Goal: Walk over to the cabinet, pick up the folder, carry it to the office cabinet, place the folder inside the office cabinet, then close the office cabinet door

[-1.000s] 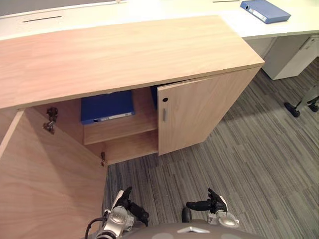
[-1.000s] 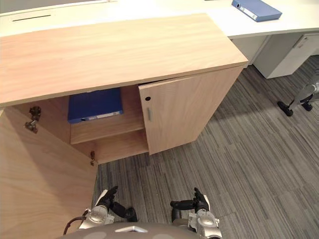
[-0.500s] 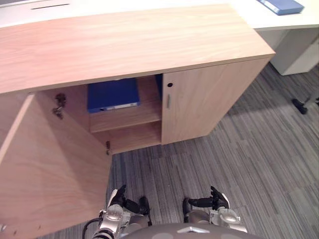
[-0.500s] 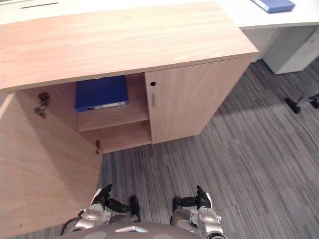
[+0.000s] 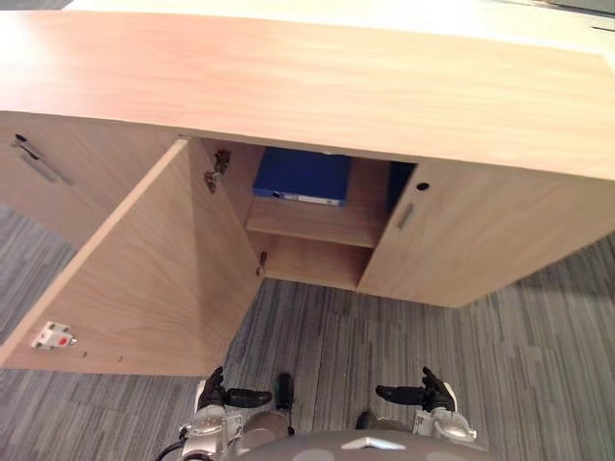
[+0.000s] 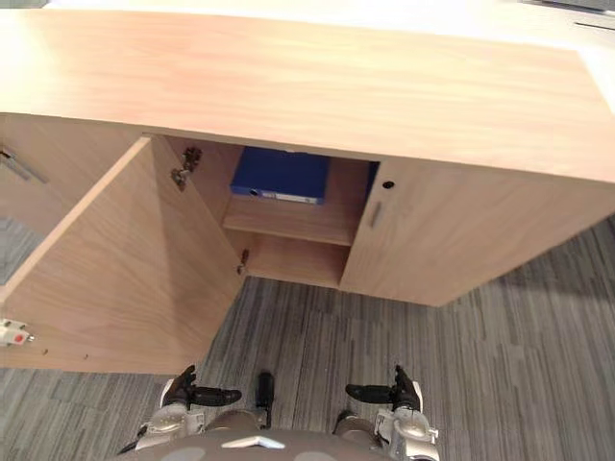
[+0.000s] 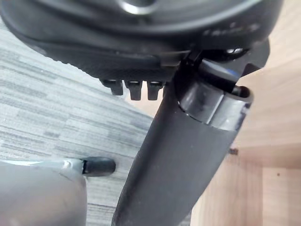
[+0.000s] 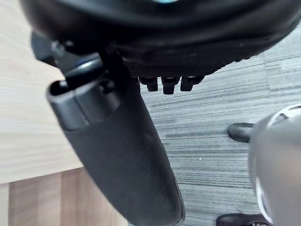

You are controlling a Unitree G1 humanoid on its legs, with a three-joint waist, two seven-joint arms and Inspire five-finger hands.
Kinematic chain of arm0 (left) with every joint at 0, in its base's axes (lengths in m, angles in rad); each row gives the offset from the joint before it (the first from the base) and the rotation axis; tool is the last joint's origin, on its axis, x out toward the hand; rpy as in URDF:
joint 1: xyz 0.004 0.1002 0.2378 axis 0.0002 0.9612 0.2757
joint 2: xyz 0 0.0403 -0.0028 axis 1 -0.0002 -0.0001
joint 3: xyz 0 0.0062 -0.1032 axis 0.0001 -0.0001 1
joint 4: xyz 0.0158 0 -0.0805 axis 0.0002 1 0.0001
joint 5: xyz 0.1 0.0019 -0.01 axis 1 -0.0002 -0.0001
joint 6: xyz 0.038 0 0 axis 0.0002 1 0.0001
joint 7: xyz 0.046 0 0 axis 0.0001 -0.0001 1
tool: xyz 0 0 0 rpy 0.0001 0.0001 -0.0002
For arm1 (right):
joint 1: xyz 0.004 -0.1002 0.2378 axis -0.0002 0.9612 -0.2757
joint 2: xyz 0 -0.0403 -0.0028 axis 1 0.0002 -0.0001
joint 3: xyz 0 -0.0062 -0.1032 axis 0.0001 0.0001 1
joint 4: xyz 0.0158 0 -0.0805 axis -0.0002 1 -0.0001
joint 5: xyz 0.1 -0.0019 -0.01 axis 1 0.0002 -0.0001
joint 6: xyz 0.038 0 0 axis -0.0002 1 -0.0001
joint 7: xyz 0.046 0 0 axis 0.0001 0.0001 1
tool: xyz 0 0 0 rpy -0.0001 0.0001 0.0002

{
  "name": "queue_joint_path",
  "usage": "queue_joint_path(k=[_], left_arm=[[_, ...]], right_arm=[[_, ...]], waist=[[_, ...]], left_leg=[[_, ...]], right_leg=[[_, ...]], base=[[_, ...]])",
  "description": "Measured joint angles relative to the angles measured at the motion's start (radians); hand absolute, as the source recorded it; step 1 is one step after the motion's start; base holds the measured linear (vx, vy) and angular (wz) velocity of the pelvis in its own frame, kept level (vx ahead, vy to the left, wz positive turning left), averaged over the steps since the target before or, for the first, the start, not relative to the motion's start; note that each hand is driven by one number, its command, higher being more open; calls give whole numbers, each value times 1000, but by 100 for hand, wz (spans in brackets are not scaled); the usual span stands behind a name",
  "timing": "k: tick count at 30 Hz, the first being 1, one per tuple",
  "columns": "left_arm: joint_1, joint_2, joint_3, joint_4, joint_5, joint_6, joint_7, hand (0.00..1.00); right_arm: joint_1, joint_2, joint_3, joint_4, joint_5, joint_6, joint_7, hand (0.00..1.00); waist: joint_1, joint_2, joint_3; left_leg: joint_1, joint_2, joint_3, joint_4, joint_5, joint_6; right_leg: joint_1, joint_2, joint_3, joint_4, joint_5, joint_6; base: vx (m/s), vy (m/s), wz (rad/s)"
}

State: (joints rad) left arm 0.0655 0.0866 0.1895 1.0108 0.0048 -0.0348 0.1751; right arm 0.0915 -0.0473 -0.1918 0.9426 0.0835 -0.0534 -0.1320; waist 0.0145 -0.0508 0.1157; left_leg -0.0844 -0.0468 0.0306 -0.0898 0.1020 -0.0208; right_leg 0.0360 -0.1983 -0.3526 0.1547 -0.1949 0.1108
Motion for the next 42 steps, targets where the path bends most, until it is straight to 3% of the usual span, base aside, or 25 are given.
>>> queue_joint_path(k=[3,4,5,6,7,8,9,13,18,26,33,42], left_arm=[[6,-6,29,-26,-27,-7,13,100],[14,-6,53,-41,-35,-7,25,100],[20,-11,80,-48,-38,-7,39,100],[22,-15,120,-49,-43,-8,60,100],[23,-15,129,-50,-44,-8,65,100],[38,-7,164,-71,-50,-8,78,100],[44,-29,190,-91,-65,-7,88,100],[94,-69,228,-209,-124,-18,110,100],[125,-69,249,-388,-172,-45,164,100],[130,-59,254,-473,-193,-52,205,100],[150,-52,341,-518,-229,-53,236,100],[154,-52,340,-528,-233,-53,234,100]], right_arm=[[1,11,-40,11,0,1,-8,100],[-1,19,-45,12,0,1,-8,100],[-6,27,-45,10,1,-1,-7,100],[-11,33,-43,-5,1,-6,-6,100],[-11,36,-43,-11,1,-7,-6,100],[-9,46,-43,-29,1,-15,-8,100],[-8,35,-49,-23,0,-22,-12,100],[0,5,-54,-27,0,-25,-36,100],[13,-3,-29,-27,0,-24,-50,100],[38,19,20,-31,-2,-23,-52,100],[52,10,19,-33,-2,-18,-66,100],[50,8,19,-33,-3,-12,-68,100]], waist=[[0,-5,-4],[-2,5,-3],[-5,32,2],[-5,43,7],[-5,43,7],[-3,16,-1],[-12,33,-9],[6,51,-26],[10,51,-28],[19,24,-43],[23,22,-45],[32,19,-47]], left_leg=[[13,-17,-7,1,5,8],[27,13,-31,1,5,8],[39,52,-63,2,5,8],[56,83,-73,2,3,4],[59,86,-71,1,4,3],[71,72,-66,3,-11,-23],[87,82,-70,5,-55,-39],[104,106,-65,10,-69,-57],[119,115,-66,8,-75,-64],[128,105,-68,6,-73,-58],[135,110,-68,3,-69,-57],[139,108,-69,3,-69,-57]], right_leg=[[38,0,-1,20,12,-19],[19,17,11,95,18,-37],[8,56,46,109,-19,-51],[25,104,69,-33,-29,-58],[28,110,70,-75,-22,-63],[25,104,78,-190,94,-66],[22,105,62,-150,136,-51],[40,124,61,-136,106,-67],[54,134,59,-131,102,-73],[50,120,64,-106,89,-72],[50,125,71,-102,87,-72],[53,124,75,-97,87,-72]], base=[[271,27,88],[267,-5,86],[193,-76,73],[97,-65,42],[21,-140,27],[-13,-144,43],[9,-139,50],[71,-82,12],[15,-33,3],[-41,24,0],[-32,4,-2],[0,0,0]])
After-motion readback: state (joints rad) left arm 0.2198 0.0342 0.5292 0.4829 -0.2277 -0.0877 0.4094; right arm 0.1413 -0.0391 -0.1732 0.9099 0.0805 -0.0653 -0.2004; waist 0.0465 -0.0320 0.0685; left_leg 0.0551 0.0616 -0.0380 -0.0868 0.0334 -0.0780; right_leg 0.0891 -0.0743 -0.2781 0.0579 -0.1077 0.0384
